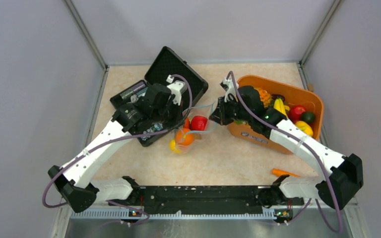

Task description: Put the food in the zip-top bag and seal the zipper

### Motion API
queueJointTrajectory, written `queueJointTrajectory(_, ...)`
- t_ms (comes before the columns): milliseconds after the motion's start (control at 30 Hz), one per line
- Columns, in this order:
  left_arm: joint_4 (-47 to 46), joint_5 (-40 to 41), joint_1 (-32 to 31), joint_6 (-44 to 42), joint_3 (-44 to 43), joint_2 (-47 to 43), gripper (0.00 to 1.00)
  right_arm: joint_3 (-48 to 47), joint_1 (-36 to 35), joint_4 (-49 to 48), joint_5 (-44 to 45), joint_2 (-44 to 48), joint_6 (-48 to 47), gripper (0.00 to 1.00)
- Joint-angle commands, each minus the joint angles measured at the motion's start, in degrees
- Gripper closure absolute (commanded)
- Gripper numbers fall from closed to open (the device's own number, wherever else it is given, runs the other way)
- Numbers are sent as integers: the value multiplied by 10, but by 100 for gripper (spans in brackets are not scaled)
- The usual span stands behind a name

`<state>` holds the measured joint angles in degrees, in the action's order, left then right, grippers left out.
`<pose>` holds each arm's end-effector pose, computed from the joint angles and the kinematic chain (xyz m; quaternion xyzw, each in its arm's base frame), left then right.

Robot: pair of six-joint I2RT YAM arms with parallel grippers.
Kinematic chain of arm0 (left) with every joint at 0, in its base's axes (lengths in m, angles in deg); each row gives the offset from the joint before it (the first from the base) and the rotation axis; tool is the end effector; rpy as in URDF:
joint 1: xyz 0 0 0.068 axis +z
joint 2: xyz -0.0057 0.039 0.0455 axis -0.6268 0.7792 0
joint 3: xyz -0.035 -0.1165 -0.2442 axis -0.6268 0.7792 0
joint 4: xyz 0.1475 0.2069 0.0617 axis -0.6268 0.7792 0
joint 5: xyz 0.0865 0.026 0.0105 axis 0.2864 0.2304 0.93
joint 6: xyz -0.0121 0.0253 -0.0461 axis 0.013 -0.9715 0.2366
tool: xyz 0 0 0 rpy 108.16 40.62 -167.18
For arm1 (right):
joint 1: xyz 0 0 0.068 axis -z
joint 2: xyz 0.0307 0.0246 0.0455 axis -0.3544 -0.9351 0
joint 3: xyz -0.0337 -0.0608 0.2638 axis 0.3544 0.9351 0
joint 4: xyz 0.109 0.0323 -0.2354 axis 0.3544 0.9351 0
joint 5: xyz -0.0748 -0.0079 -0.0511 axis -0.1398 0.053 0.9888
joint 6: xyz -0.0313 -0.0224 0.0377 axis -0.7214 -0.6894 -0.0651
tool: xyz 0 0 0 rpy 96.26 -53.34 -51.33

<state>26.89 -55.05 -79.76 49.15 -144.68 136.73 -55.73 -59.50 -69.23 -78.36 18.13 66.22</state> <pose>0.1812 -0.1614 0.3839 0.1984 0.8855 -0.2413 0.3440 0.2093 0.1791 0.3311 -0.1868 0.8337 0.3485 0.3856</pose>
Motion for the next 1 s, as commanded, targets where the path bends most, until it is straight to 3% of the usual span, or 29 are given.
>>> queueJointTrajectory(0,-21,-13,2,1,10,19,100,-14,-6,-5,26,-11,1,94)
queueJointTrajectory(133,-28,-13,1,7,22,22,100,-31,-5,8,46,2,-9,76)
queueJointTrajectory(167,-30,-9,2,8,24,21,100,-34,-5,8,50,8,-12,65)
queueJointTrajectory(300,-34,21,2,25,32,22,100,-49,-5,24,59,30,-20,55)
queueJointTrajectory(567,-41,46,1,31,42,11,100,-56,-5,59,123,102,-33,51)
queueJointTrajectory(733,-49,45,2,31,48,2,100,-54,11,113,321,162,-62,45)
queueJointTrajectory(833,-54,43,2,30,51,-2,100,-56,77,153,372,182,-69,46)
queueJointTrajectory(967,-58,42,2,27,53,-7,100,-44,200,180,339,196,-80,46)
